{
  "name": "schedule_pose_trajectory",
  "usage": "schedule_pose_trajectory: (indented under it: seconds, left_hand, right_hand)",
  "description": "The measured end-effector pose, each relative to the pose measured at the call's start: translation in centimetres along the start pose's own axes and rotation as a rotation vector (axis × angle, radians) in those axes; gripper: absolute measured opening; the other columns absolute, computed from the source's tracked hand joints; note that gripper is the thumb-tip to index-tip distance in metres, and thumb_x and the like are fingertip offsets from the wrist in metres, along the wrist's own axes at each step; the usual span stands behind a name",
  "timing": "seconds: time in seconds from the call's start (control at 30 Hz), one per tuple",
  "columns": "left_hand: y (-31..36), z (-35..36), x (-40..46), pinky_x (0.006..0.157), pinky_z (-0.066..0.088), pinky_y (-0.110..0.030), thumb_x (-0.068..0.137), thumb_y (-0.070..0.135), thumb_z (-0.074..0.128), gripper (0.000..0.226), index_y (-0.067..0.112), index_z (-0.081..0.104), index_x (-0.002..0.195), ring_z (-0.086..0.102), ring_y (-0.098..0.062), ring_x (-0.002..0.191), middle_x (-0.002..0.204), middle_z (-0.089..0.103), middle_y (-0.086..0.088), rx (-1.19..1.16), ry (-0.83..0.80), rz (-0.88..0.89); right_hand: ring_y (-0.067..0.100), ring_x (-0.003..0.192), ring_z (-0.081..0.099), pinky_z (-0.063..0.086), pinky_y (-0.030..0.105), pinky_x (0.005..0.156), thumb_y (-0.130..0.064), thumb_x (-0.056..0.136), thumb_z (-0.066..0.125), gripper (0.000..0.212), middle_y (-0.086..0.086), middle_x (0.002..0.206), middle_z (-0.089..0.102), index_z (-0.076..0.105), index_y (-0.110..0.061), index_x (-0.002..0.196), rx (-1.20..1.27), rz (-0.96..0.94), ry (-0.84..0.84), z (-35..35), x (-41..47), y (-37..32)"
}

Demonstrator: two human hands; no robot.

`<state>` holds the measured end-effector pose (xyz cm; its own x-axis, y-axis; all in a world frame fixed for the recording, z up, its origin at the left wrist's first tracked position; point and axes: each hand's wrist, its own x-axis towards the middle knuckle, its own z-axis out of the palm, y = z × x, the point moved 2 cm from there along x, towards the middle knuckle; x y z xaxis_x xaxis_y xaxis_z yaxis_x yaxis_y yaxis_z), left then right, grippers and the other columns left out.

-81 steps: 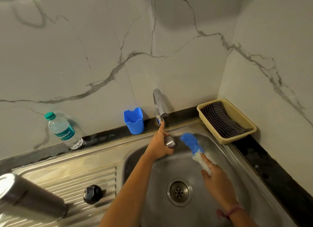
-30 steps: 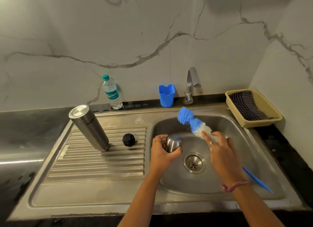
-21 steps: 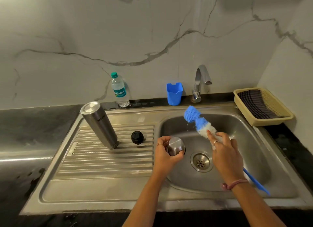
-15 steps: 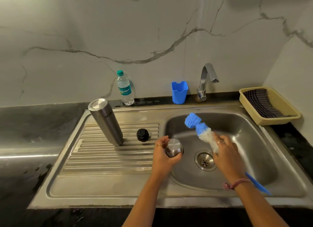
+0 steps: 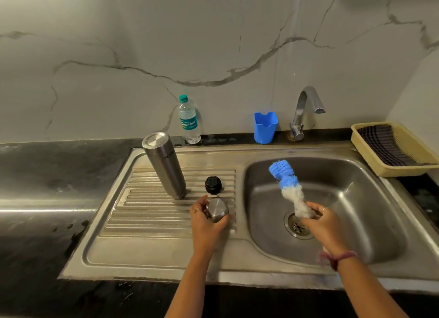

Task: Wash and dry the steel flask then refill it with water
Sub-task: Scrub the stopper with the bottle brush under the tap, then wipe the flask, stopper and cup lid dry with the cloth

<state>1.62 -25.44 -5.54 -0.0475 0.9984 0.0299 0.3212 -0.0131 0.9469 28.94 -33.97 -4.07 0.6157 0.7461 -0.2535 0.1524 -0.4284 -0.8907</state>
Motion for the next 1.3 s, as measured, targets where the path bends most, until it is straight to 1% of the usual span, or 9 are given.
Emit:
schedule_pose_trajectory:
  seconds: [0.23, 0.37, 0.5, 0.67, 0.87, 1.0, 1.13, 1.2, 1.3]
  left_hand:
    - [-1.0, -0.7, 0.2, 0.084, 0.044, -0.003, 0.068, 0.003, 0.089, 0.078, 0.013, 0.047, 0.132, 0.053, -0.003, 0.103, 0.123, 0.045, -0.002, 0.001, 0.015, -0.047]
    - [-1.5, -0.7, 0.4, 0.097, 0.046, -0.02, 0.068, 0.009, 0.09, 0.078, 0.014, 0.047, 0.133, 0.053, -0.012, 0.11, 0.123, 0.045, -0.001, 0.016, 0.027, -0.06]
    - [-1.3, -0.6, 0.5, 0.097, 0.04, -0.019, 0.07, 0.013, 0.09, 0.083, 0.011, 0.042, 0.137, 0.05, -0.015, 0.114, 0.128, 0.041, 0.0, 0.012, 0.001, -0.09]
    - [0.7, 0.2, -0.4, 0.106, 0.026, -0.019, 0.072, 0.016, 0.088, 0.079, 0.014, 0.043, 0.137, 0.026, -0.003, 0.121, 0.13, 0.029, 0.004, 0.099, 0.103, 0.05]
    - [3.6, 4.2, -0.8, 0.102, 0.029, -0.003, 0.084, 0.013, 0.077, 0.05, 0.015, 0.054, 0.128, 0.044, -0.005, 0.117, 0.125, 0.044, 0.002, 0.076, 0.058, 0.273]
    - [6.6, 7.7, -1.1, 0.087, 0.046, -0.01, 0.092, 0.021, 0.071, 0.036, 0.024, 0.053, 0.123, 0.06, -0.008, 0.109, 0.116, 0.062, 0.005, -0.218, -0.252, -0.036]
    - [8.9, 10.8, -1.1, 0.088, 0.048, -0.024, 0.093, 0.038, 0.066, 0.025, 0.024, 0.068, 0.114, 0.062, -0.008, 0.101, 0.108, 0.069, 0.006, -0.525, -0.56, -0.361]
    - [9.6, 12.1, -1.2, 0.083, 0.051, -0.026, 0.095, 0.033, 0.065, 0.025, 0.015, 0.071, 0.111, 0.062, -0.01, 0.09, 0.096, 0.068, 0.0, -0.649, -0.621, -0.439]
    - [10.3, 13.7, -1.4, 0.078, 0.057, -0.025, 0.095, 0.023, 0.065, 0.032, 0.002, 0.065, 0.119, 0.066, -0.012, 0.08, 0.089, 0.07, -0.005, -0.723, -0.622, -0.477]
  right_hand:
    - [0.026, 0.089, 0.067, 0.049, 0.033, 0.084, 0.01, 0.07, 0.076, 0.047, 0.011, 0.095, 0.071, 0.065, -0.005, 0.113, 0.275, 0.087, -0.018, 0.3, 0.7, -0.5]
    - [0.018, 0.082, 0.066, 0.049, 0.031, 0.085, 0.011, 0.071, 0.073, 0.045, 0.0, 0.087, 0.07, 0.066, -0.014, 0.108, 0.294, 0.002, -0.013, -0.3, 0.1, -2.7]
    - [0.004, 0.078, 0.065, 0.051, 0.022, 0.08, 0.013, 0.074, 0.07, 0.053, -0.007, 0.088, 0.068, 0.062, -0.016, 0.118, 0.303, -0.114, 0.027, -1.0, -0.4, -5.0]
    - [-0.011, 0.072, 0.065, 0.049, 0.003, 0.065, 0.009, 0.077, 0.069, 0.053, -0.007, 0.092, 0.068, 0.059, -0.014, 0.124, 0.341, -0.201, 0.056, -1.8, -0.6, -6.1]
    - [-0.006, 0.077, 0.067, 0.05, 0.006, 0.067, 0.009, 0.076, 0.071, 0.056, -0.004, 0.096, 0.069, 0.058, -0.011, 0.126, 0.346, -0.231, 0.041, -1.6, -0.7, -5.7]
    - [0.004, 0.089, 0.068, 0.053, 0.01, 0.071, 0.005, 0.075, 0.074, 0.059, -0.003, 0.101, 0.07, 0.058, -0.016, 0.127, 0.293, -0.251, 0.042, -1.7, -0.8, -4.8]
    - [0.005, 0.089, 0.069, 0.056, 0.022, 0.078, 0.001, 0.075, 0.076, 0.058, -0.005, 0.097, 0.072, 0.058, -0.021, 0.126, 0.243, -0.263, 0.025, -2.2, -1.2, -4.3]
    - [0.009, 0.09, 0.069, 0.056, 0.032, 0.083, -0.002, 0.075, 0.077, 0.057, -0.002, 0.097, 0.073, 0.059, -0.021, 0.126, 0.21, -0.253, 0.009, -2.5, -1.2, -3.5]
    - [0.01, 0.093, 0.069, 0.056, 0.035, 0.086, -0.004, 0.075, 0.077, 0.06, -0.001, 0.103, 0.072, 0.055, -0.022, 0.129, 0.147, -0.246, -0.039, -3.0, -1.4, -2.4]
